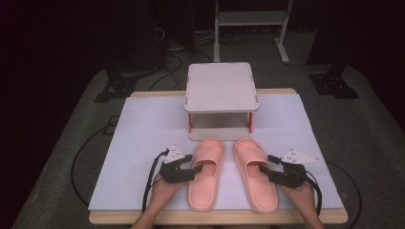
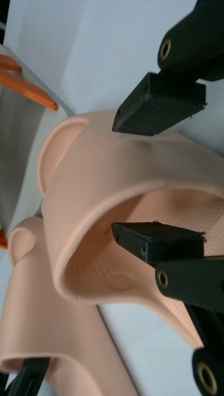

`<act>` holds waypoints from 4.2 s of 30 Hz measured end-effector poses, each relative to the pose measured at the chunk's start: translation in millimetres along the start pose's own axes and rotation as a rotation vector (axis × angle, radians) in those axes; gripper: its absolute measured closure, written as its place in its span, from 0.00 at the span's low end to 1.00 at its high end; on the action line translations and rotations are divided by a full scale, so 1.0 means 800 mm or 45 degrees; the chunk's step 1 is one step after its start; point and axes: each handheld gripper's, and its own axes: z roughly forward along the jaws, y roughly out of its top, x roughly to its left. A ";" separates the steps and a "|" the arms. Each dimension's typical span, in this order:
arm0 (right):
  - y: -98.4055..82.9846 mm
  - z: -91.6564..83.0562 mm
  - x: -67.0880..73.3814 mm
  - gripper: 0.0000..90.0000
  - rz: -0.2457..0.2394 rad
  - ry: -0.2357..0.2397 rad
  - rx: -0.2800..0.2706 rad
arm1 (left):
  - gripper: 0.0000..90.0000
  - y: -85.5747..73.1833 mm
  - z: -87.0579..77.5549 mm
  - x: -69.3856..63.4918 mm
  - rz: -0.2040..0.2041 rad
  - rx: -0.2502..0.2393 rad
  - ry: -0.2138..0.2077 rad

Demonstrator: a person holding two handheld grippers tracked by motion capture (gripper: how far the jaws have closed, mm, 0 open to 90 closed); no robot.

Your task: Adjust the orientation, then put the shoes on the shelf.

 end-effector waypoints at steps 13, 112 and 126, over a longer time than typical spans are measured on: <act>-0.005 0.000 -0.001 0.73 0.007 -0.082 0.041 | 0.61 -0.003 0.003 0.007 -0.029 0.039 0.024; 0.227 -0.066 -0.041 0.94 0.031 -0.129 -0.178 | 0.93 0.192 -0.129 0.102 0.036 -0.192 0.176; 0.267 -0.017 -0.067 0.93 0.061 -0.182 -0.139 | 0.93 0.233 -0.087 0.132 -0.008 -0.152 0.210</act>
